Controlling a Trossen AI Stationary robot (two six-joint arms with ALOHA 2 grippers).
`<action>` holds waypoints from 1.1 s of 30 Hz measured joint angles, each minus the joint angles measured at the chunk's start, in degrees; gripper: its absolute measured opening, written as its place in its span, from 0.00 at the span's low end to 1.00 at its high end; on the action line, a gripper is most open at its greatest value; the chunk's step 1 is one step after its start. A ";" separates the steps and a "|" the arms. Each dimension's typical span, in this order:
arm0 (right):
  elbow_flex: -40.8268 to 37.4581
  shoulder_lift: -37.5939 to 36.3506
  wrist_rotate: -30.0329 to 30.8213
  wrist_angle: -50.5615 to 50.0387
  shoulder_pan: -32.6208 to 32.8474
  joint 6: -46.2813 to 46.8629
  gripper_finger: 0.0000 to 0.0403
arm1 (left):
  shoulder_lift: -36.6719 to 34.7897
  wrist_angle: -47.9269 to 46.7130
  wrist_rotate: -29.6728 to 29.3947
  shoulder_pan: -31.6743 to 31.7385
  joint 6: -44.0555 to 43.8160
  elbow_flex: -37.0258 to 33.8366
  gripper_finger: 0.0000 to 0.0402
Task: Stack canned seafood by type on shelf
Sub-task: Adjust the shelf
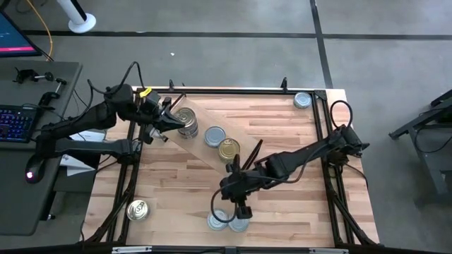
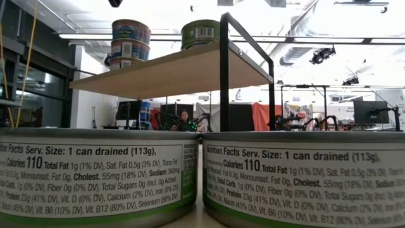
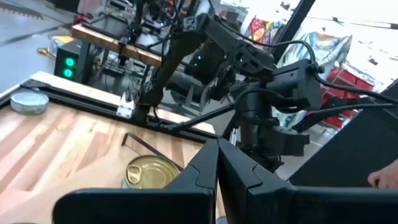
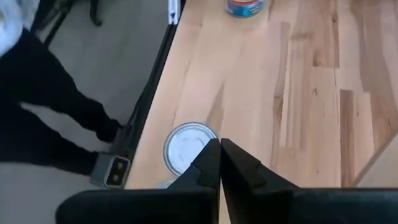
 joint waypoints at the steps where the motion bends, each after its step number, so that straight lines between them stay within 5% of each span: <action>1: 0.00 0.08 -0.30 -0.13 0.00 -1.38 0.00 | 0.07 -0.34 0.14 0.00 0.02 0.00 0.00; 24: 0.04 0.49 -3.75 -12.28 -1.10 -15.08 0.00 | 3.94 0.48 -5.50 0.17 1.37 0.00 0.00; 33: 0.07 2.05 -0.42 -8.40 -3.81 -20.24 0.00 | 4.10 10.69 -5.49 0.17 0.98 0.00 0.00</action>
